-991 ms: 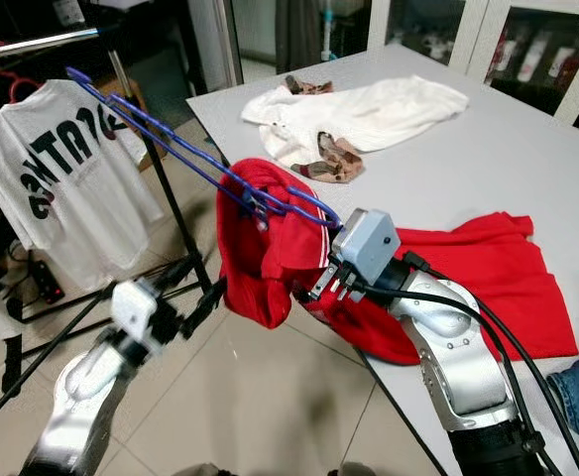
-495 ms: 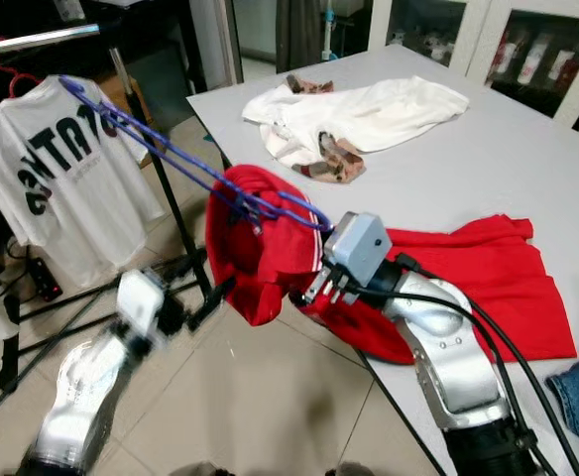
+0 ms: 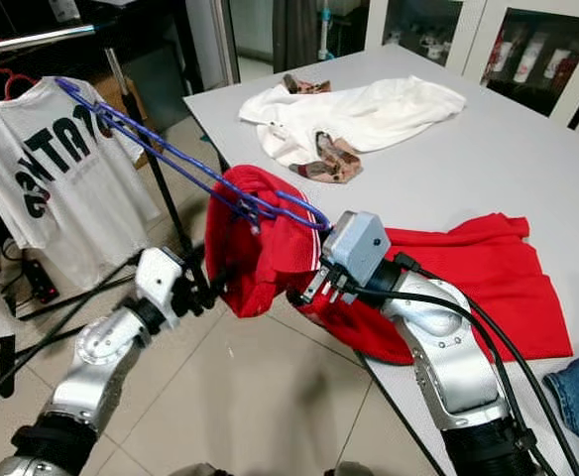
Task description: Hang hanger
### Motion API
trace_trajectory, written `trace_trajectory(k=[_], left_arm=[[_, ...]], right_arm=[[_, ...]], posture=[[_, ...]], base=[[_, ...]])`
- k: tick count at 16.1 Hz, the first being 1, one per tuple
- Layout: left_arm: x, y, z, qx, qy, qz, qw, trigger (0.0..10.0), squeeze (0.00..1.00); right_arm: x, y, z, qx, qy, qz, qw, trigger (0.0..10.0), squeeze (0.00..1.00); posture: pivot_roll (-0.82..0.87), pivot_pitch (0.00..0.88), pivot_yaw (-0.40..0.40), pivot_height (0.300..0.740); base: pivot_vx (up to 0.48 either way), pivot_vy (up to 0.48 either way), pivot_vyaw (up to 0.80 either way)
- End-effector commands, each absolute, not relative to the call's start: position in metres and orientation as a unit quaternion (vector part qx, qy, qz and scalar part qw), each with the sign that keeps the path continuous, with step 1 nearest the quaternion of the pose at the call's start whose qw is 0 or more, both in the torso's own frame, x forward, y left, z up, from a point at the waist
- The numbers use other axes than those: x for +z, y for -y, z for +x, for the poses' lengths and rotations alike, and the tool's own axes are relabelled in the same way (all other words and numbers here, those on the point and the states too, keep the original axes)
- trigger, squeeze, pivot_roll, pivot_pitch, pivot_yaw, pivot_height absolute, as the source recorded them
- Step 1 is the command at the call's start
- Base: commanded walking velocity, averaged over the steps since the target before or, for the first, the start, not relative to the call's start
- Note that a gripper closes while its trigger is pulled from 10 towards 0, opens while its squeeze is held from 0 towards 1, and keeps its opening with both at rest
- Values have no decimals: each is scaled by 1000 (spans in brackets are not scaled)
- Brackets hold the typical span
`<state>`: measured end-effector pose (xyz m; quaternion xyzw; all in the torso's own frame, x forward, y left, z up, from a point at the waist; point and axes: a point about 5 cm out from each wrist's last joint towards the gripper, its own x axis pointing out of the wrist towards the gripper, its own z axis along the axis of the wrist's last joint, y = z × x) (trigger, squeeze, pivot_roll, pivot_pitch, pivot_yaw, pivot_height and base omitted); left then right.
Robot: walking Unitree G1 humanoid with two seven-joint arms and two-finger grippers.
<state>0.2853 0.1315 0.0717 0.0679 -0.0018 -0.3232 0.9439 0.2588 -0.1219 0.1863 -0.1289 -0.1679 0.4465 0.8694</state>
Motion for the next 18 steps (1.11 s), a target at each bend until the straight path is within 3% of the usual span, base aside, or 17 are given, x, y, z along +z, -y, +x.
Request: trace_trajectory(k=[1, 3, 4, 5, 6, 7, 18], left_arm=[[67, -133, 287, -329, -18, 78, 941, 10000, 0], [59, -139, 292, -305, -50, 99, 946, 10000, 0], [59, -140, 294, -305, -51, 98, 946, 7412, 0], [61, -140, 296, -309, -48, 95, 945, 2078, 0], [62, -140, 296, -310, -47, 92, 945, 2078, 0], [64, -140, 297, -319, -40, 88, 943, 0, 0], [76, -157, 291, -373, -13, 99, 922, 0, 0]], right_arm=[[197, 120, 257, 445, 189, -130, 866, 0, 0], [198, 119, 257, 443, 193, -125, 866, 0, 0], [198, 118, 257, 444, 194, -123, 866, 0, 0], [199, 118, 257, 445, 195, -122, 866, 0, 0], [199, 117, 257, 446, 195, -121, 865, 0, 0], [200, 117, 258, 446, 197, -119, 865, 0, 0], [196, 128, 263, 430, 187, -120, 875, 0, 0]], posture=[[-90, 0, 94, 736], [-85, 0, 94, 736], [-83, 0, 93, 736], [-81, 0, 92, 736], [-81, 0, 92, 736], [-80, 0, 91, 736], [-70, 0, 89, 736]], base=[[0, 0, 0], [0, 0, 0], [0, 0, 0], [0, 0, 0], [0, 0, 0], [0, 0, 0], [0, 0, 0]])
